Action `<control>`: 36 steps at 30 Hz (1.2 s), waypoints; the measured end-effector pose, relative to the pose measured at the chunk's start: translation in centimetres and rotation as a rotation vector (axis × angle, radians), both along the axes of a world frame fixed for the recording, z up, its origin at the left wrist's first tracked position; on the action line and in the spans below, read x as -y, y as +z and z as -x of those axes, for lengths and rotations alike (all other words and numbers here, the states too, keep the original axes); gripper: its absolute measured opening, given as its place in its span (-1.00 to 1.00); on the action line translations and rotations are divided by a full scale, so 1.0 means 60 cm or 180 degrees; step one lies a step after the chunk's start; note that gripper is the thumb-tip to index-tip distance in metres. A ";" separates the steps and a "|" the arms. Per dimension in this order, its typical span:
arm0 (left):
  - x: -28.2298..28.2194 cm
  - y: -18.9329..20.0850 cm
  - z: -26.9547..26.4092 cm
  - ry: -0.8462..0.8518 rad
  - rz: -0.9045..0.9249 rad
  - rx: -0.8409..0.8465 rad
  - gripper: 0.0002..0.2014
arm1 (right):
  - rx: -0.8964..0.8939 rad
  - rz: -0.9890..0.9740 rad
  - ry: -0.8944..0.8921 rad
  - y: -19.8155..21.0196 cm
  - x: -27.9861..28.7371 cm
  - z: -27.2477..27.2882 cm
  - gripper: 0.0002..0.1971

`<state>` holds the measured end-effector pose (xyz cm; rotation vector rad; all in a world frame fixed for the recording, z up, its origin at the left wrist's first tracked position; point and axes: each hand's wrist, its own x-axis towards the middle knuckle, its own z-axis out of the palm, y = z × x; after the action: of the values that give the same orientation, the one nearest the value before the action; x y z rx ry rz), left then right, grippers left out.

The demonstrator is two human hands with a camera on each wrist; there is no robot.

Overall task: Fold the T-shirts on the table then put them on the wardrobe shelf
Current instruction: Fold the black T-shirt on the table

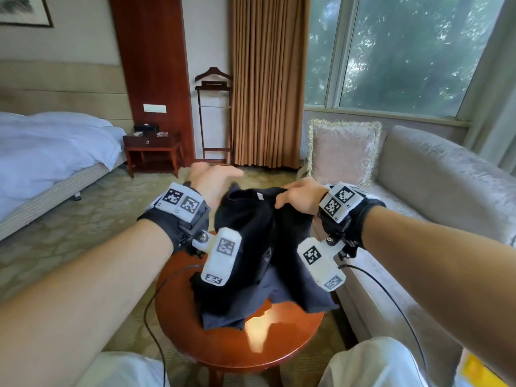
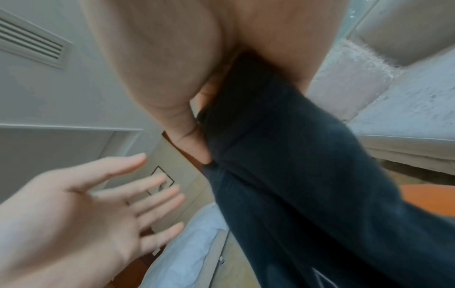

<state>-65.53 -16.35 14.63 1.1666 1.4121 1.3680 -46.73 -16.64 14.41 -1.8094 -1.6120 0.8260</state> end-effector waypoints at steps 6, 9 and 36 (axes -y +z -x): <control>0.009 -0.013 -0.027 -0.2135 -0.0178 -0.1485 0.17 | -0.0193 -0.0364 0.0714 0.027 0.030 0.023 -0.79; 0.004 -0.021 -0.030 -0.2021 -0.0348 -0.2065 -0.42 | -0.0482 -0.0368 0.1070 0.046 0.039 0.018 -0.72; 0.103 0.117 -0.004 -0.1994 -0.0615 -0.2808 -0.38 | -0.1205 -0.1033 -0.0403 0.165 0.136 -0.035 -0.72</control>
<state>-65.29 -22.52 21.66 2.2735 1.2741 0.5422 -44.64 -24.81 24.33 -1.4127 -1.2885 0.7459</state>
